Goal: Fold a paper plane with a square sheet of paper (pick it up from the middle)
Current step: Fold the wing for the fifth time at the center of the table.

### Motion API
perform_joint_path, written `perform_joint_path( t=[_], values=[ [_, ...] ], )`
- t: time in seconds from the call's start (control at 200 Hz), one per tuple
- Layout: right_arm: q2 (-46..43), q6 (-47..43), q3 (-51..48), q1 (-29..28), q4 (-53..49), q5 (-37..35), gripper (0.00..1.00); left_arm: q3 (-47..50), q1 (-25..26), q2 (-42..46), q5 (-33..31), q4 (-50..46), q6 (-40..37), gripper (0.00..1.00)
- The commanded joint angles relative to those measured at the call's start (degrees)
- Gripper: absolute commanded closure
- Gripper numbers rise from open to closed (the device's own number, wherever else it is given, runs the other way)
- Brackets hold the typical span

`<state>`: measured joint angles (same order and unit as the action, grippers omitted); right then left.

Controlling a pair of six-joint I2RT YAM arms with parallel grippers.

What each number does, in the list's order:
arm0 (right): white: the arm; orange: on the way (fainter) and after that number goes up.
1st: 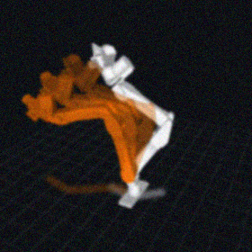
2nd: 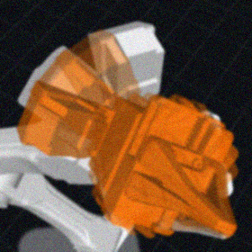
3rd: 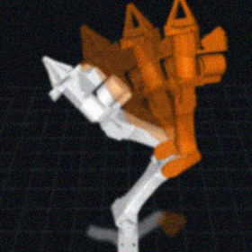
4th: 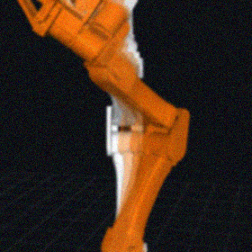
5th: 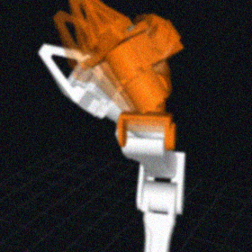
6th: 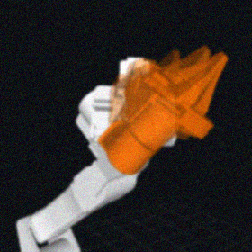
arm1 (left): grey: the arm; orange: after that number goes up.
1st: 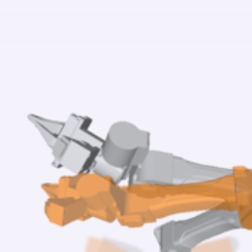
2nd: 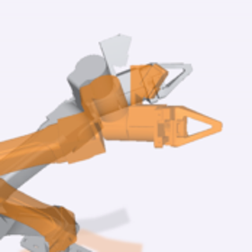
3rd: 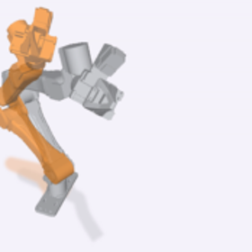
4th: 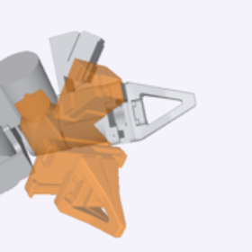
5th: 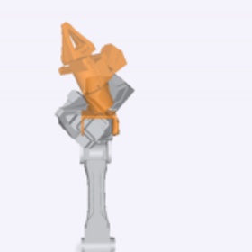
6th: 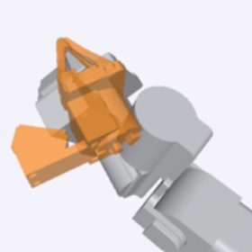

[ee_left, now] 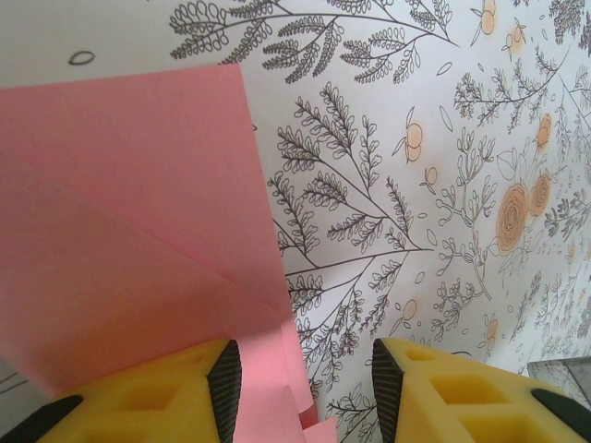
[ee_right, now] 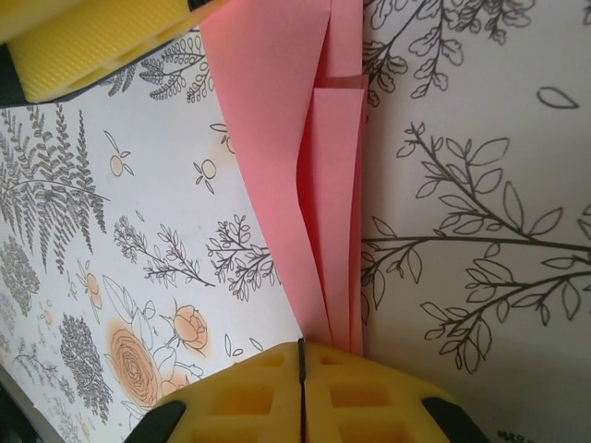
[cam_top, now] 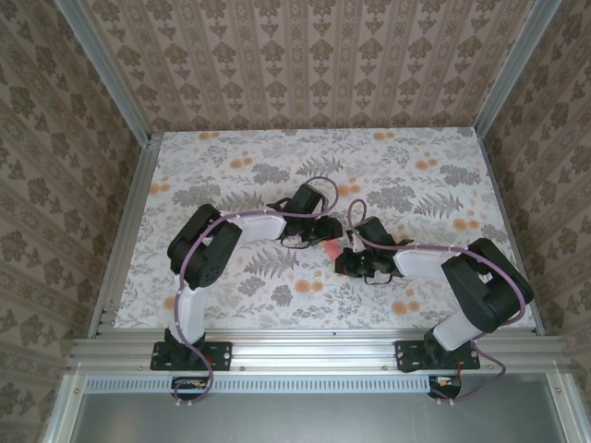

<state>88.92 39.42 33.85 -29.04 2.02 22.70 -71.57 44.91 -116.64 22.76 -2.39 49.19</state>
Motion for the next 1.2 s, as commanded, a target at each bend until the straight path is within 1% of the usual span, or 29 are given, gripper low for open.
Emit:
perform_joint_path(
  t=[0.0, 0.07, 0.14, 0.3, 0.345, 0.465, 0.59, 0.765, 0.965, 1.04, 1.2],
  values=[
    [-1.77, 2.07, -0.82, 0.47, -0.20, 2.00, 0.91, -0.23, -0.52, -2.19, -0.45, -3.08, -1.46, 0.55],
    [-2.59, 2.96, 0.35, 0.47, 1.62, 4.25, 0.91, -0.24, -0.58, -2.14, -0.35, -2.88, -1.29, 0.55],
    [-2.46, 3.89, 1.03, 0.54, 3.62, 4.68, 0.91, -0.38, -0.54, -2.01, -0.20, -2.81, -1.15, 0.55],
    [1.25, 3.52, 3.30, 0.82, 4.67, 2.67, 0.90, -0.58, -0.48, -2.01, 0.05, -2.36, -0.84, 0.55],
    [2.41, 3.47, 3.33, 0.95, 4.97, 1.59, 0.90, -0.59, -0.43, -2.09, 0.15, -2.33, -0.85, 0.55],
    [4.00, 3.40, 2.89, 1.77, 7.22, 1.86, 0.89, -0.50, -0.36, -1.89, 0.18, -2.29, -0.85, 0.55],
    [5.37, 2.75, 2.60, 2.88, 6.41, 0.47, 0.89, -0.42, -0.36, -1.84, 0.18, -2.23, -0.80, 0.55],
    [4.52, 2.36, 1.49, 3.72, 6.08, 2.31, 0.89, -0.42, -0.35, -1.74, 0.26, -2.08, -0.76, 0.54],
    [-0.55, 1.51, 1.12, 3.72, 4.60, 2.40, 0.87, -0.72, -0.37, -1.73, 0.09, -2.36, -0.81, 0.54],
    [-1.01, 0.94, 1.97, 3.70, 3.69, 2.35, 0.86, -0.76, -0.39, -1.82, 0.09, -2.39, -0.81, 0.54],
    [-0.29, 1.35, 2.89, 3.72, 4.12, 1.96, 0.79, -1.02, -0.35, -1.79, 0.09, -2.61, -0.82, 0.54]
  ],
)
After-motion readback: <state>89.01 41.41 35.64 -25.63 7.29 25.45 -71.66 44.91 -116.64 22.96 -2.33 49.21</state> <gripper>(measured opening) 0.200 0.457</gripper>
